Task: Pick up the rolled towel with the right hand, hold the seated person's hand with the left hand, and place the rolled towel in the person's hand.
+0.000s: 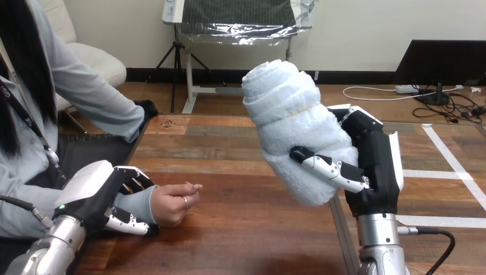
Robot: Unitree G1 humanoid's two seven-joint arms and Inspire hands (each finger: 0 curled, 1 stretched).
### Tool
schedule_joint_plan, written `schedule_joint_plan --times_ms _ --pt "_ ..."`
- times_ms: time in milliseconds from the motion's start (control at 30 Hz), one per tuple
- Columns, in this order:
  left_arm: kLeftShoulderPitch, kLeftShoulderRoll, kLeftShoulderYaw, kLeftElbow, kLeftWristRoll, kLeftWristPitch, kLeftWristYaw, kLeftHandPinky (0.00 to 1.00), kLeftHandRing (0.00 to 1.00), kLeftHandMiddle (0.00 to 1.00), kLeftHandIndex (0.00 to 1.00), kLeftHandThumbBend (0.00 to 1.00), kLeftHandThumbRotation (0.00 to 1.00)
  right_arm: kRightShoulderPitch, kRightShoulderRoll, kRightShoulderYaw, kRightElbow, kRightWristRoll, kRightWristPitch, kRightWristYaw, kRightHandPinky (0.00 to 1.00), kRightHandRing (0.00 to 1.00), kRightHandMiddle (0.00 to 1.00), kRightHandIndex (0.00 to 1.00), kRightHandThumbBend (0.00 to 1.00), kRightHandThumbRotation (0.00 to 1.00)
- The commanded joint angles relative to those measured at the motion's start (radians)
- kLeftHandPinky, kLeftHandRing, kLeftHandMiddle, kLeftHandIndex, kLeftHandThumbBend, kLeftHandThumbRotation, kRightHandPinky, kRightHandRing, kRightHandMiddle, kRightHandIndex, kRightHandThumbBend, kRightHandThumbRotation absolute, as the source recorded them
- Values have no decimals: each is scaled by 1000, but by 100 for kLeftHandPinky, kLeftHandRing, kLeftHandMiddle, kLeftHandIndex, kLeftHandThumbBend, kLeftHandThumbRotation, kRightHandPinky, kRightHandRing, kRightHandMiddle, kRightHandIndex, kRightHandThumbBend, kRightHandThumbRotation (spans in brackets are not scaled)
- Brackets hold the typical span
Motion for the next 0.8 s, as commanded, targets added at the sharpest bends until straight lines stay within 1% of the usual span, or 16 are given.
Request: schedule_joint_plan --times_ms 0,167,333,467,567,767 --pt "-16 -24 -36 23 21 -2 -18 48 50 54 55 100 6 -46 -5 -8 -49 -1 -4 -9 36 43 50 48 80 0" --pt "-18 -20 -44 21 23 -12 -14 45 47 51 53 100 4 -50 -4 -9 -38 -3 -6 -10 36 43 50 48 80 0" --pt "-19 -17 -45 15 19 -20 -16 41 44 49 50 100 1 -55 -4 -11 -24 -14 -9 -22 36 43 50 48 80 0" --pt "-19 -14 -42 9 15 -25 -19 40 43 47 49 100 0 -58 -5 -11 -16 -24 -9 -33 35 42 50 48 80 0" --pt "-19 -9 -45 3 21 -33 -9 38 41 46 48 100 0 -61 -5 -12 -9 -29 -7 -40 35 42 50 48 80 0" --pt "-20 -2 -43 -9 18 -41 -16 35 38 44 46 100 0 -64 -7 -12 4 -38 -3 -50 35 42 50 49 80 0"
